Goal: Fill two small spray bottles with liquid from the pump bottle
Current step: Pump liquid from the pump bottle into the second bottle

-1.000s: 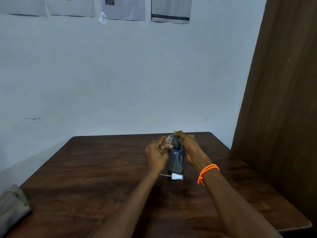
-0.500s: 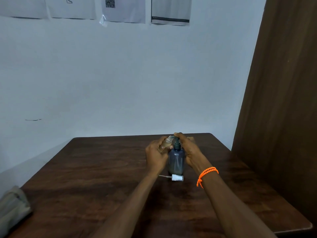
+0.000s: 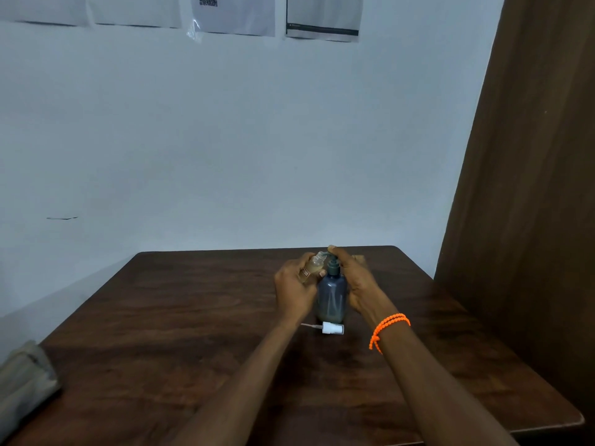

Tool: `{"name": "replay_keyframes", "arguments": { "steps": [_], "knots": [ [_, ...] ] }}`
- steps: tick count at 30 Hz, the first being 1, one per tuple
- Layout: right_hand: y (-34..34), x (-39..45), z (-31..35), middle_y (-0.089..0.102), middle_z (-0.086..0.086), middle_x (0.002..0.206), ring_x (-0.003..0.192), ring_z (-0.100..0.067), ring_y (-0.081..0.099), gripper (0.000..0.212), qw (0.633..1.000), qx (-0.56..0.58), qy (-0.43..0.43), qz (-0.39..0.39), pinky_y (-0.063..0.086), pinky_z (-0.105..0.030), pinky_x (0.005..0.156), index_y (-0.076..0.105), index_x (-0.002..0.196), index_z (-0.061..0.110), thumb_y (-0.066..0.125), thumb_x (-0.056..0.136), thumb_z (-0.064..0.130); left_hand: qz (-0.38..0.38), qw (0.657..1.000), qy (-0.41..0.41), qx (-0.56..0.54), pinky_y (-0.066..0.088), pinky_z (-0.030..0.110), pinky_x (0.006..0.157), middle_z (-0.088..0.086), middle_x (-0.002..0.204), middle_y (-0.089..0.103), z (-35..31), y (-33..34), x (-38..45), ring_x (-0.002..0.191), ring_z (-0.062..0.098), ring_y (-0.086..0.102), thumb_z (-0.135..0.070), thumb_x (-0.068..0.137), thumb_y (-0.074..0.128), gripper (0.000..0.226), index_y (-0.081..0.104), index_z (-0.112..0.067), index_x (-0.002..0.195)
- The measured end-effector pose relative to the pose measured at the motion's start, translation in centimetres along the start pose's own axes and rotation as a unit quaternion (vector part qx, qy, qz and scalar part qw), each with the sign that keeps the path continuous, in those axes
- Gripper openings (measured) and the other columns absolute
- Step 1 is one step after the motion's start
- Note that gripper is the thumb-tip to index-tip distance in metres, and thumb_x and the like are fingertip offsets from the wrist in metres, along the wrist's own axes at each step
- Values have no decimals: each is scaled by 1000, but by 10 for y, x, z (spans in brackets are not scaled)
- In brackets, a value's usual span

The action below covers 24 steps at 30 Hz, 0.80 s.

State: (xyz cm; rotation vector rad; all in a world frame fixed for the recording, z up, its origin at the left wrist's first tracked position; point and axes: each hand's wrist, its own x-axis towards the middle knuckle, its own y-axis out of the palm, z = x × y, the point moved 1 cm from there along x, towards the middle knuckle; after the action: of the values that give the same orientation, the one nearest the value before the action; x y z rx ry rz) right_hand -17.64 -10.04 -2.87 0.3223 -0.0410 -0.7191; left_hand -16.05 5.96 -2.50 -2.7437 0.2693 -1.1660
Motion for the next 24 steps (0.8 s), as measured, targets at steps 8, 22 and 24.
{"name": "replay_keyframes", "arguments": {
  "steps": [8,22,24],
  "knots": [
    [2,-6,12,71,-33,124,86,-32,74,116,1000,20,-5,-1,63,-39,62,53,137,-11,99,43,39,4,1000,4,-13,49,21,66,-8,83,74,-3,1,-2,75,7,67,-14,82,81,26,78,-26,105],
    [-4,9,3,67,-37,128,87,-37,75,135,1000,1,-15,4,64,-49,72,55,135,-11,105,27,52,25,999,-7,-35,56,38,69,-9,85,75,3,3,-4,78,9,70,-22,83,78,24,76,-28,106],
    [1,-3,11,68,-38,126,73,-34,73,127,1000,14,-10,23,62,-44,64,52,137,-13,106,36,42,27,999,-11,-39,56,38,70,-9,86,76,3,3,-1,80,8,70,-23,83,77,24,76,-28,106]
  ]
}}
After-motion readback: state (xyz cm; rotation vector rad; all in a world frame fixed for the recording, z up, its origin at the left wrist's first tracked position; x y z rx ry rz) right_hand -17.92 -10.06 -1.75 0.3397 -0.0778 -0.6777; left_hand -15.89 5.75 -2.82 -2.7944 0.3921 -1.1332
